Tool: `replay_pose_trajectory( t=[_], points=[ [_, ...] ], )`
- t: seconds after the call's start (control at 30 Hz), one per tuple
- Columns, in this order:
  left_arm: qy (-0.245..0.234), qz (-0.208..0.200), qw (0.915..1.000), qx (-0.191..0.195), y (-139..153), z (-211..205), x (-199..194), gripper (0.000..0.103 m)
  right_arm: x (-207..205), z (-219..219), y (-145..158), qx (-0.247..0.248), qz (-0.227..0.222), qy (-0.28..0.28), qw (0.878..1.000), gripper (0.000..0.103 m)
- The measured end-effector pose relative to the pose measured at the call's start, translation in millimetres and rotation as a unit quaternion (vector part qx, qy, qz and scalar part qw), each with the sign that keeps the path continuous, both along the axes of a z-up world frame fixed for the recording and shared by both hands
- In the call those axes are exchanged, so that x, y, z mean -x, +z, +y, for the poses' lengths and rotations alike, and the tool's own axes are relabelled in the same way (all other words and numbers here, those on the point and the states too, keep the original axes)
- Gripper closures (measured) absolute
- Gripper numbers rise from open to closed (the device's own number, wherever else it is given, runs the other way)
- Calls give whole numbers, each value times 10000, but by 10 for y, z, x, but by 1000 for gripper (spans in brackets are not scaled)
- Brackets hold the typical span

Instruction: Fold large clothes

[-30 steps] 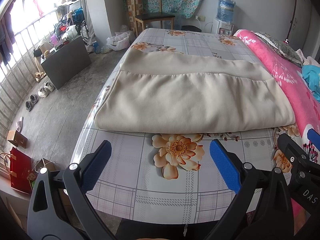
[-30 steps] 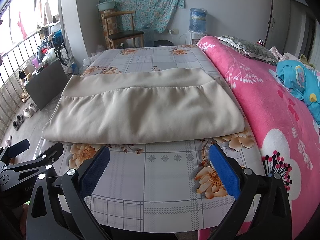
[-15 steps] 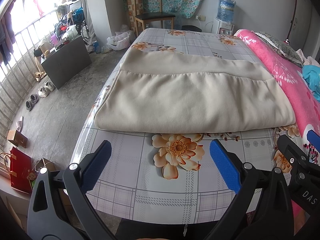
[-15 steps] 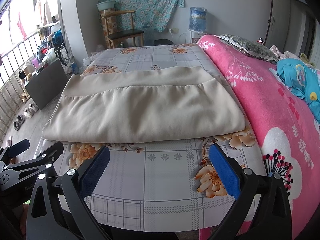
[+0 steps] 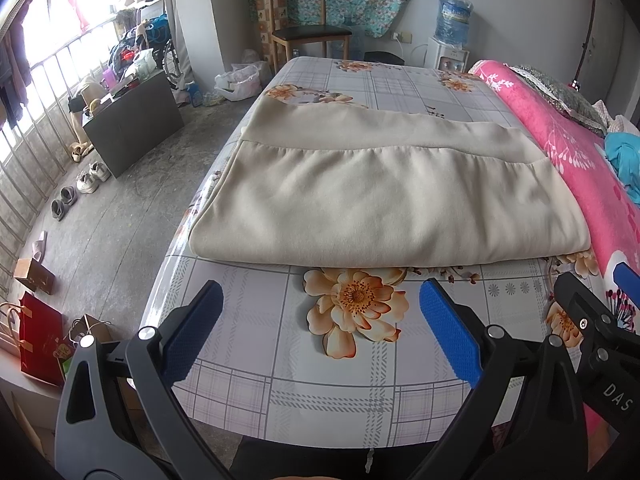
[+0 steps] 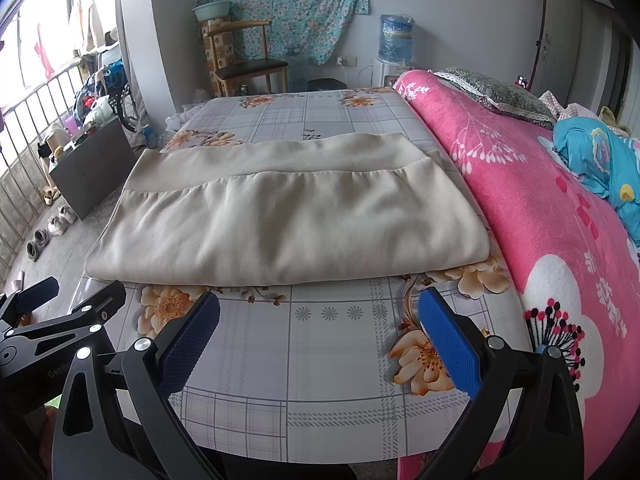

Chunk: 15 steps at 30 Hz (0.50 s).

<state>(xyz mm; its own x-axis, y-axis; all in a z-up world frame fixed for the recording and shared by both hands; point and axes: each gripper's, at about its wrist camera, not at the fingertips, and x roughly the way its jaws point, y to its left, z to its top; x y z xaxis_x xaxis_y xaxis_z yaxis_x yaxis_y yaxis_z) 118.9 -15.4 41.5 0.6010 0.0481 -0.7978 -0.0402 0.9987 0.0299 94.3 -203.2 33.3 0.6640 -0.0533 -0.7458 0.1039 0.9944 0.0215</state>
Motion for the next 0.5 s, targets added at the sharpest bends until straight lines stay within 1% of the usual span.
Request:
replay_pose_trajectory(
  t=[0.5],
  points=[
    [34,-15,10000,-1,0,-8,-3,8,1,6,-3,3,-1,2,10000,6]
  ],
)
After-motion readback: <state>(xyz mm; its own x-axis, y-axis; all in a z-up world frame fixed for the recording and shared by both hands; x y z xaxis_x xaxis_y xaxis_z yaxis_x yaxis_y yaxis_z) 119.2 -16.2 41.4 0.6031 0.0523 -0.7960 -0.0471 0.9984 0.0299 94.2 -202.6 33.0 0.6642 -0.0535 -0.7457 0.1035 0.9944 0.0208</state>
